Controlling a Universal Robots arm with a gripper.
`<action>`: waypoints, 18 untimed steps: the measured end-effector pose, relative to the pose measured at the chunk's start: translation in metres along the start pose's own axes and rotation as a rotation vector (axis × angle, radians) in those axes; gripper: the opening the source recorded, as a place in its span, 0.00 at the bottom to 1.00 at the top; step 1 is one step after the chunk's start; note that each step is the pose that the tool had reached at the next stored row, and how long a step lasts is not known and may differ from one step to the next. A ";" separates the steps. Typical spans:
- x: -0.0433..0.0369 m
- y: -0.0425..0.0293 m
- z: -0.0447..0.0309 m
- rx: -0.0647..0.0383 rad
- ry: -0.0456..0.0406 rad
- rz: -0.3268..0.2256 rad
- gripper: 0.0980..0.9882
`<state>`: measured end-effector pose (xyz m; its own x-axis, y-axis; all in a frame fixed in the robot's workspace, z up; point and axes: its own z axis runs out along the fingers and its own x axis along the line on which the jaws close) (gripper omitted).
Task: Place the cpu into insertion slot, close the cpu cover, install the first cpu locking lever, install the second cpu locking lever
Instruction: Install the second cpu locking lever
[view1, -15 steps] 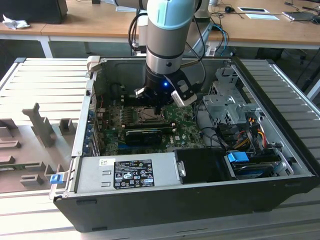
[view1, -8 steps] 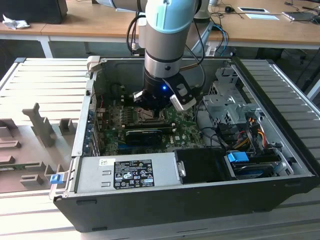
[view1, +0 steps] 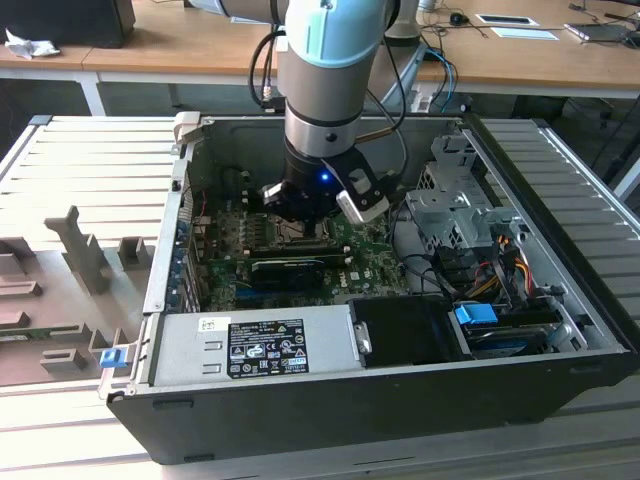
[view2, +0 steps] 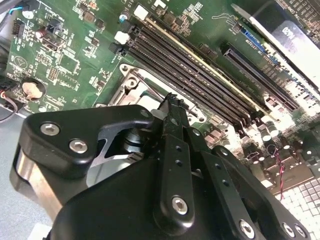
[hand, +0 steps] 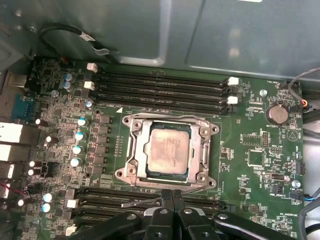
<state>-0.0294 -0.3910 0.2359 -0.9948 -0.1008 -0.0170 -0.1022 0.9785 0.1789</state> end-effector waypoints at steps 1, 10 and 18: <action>0.0006 -0.0001 0.0000 0.000 0.0000 0.000 0.01; 0.0049 -0.0006 0.0003 0.000 0.0000 0.000 0.01; 0.0319 0.0003 0.0085 -0.005 -0.0002 -0.002 0.01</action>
<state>-0.0611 -0.3924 0.2271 -0.9946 -0.1022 -0.0175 -0.1037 0.9775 0.1835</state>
